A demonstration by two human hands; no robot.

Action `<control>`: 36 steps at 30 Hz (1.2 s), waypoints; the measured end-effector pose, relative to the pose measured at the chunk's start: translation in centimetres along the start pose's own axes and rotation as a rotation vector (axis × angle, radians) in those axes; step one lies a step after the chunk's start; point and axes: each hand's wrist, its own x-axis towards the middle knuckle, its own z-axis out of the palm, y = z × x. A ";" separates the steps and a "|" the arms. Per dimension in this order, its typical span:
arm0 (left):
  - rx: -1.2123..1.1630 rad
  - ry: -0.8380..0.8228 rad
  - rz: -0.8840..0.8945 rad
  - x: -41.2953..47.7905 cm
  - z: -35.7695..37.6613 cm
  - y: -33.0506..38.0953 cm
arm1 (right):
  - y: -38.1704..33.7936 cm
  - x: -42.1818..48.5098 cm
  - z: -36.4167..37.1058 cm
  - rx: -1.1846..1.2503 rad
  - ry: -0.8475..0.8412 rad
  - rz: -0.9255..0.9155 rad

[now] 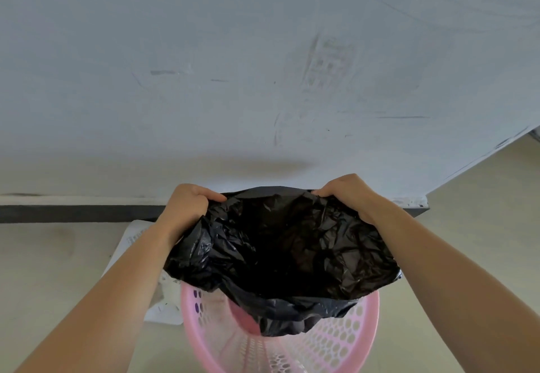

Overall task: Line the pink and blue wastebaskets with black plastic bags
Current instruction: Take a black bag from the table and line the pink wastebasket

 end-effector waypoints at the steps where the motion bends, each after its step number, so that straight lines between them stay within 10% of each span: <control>1: -0.008 -0.015 -0.016 0.1 0.0 0.0 | 0.2 0.2 0.0 0.022 -0.002 0.028; 10: -0.189 -0.239 -0.116 -1.8 -2.7 -1.0 | 1.9 -0.8 -1.5 -0.098 -0.022 -0.072; 15: -0.033 0.505 0.355 -7.3 -3.9 1.8 | 1.6 -6.2 -2.5 -0.251 0.252 -0.475; 17: 0.127 0.570 0.646 -11.3 -2.3 2.1 | 2.8 -9.7 -2.1 -0.283 0.215 -0.571; 24: 0.774 -0.181 0.982 -16.7 7.9 -3.1 | 10.1 -13.6 -1.1 -0.763 -0.028 -0.754; 31: 0.801 -0.296 0.961 -17.5 10.3 -4.8 | 14.9 -14.7 -1.9 -0.722 0.586 -0.813; 36: 0.756 -0.329 0.977 -18.1 10.0 -6.1 | 19.4 -16.5 0.3 -0.593 0.490 -0.707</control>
